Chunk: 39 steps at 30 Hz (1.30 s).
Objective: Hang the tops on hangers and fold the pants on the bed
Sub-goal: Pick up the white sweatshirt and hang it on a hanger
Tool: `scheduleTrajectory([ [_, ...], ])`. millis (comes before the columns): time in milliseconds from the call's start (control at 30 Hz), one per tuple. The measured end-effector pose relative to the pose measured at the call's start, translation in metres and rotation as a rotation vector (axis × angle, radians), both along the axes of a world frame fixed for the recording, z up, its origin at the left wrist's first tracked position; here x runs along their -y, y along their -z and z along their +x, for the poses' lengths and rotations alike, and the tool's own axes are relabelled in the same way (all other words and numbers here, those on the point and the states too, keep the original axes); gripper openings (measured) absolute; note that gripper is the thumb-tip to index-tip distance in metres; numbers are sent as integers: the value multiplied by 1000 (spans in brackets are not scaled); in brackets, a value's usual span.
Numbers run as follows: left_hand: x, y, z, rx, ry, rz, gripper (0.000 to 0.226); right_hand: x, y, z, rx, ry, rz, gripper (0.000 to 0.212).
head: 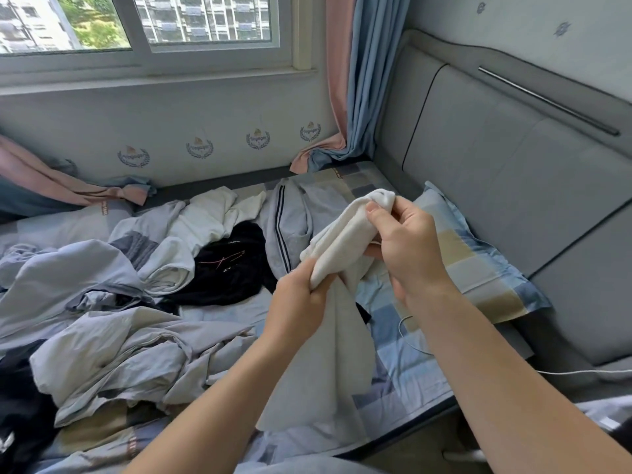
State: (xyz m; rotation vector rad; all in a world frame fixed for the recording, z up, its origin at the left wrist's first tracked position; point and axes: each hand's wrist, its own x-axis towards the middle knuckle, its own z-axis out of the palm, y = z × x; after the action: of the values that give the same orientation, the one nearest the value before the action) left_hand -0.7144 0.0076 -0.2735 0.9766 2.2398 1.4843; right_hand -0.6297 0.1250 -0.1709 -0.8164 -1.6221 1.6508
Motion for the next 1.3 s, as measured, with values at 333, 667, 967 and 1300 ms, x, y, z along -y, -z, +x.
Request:
scheduleTrajectory([
  [333,6,-33,-26,351,-136,239,18,3,16,28,-17,-261,77,28],
  [667,3,-64,-26,559,-105,372,21,16,102,35,488,-332,233,54],
  [967,9,-37,-68,299,-101,-21,55,-20,96,42,628,-294,347,20],
  [1300,11,-1,-28,367,374,-196,50,-28,56,19,325,-88,-193,18],
])
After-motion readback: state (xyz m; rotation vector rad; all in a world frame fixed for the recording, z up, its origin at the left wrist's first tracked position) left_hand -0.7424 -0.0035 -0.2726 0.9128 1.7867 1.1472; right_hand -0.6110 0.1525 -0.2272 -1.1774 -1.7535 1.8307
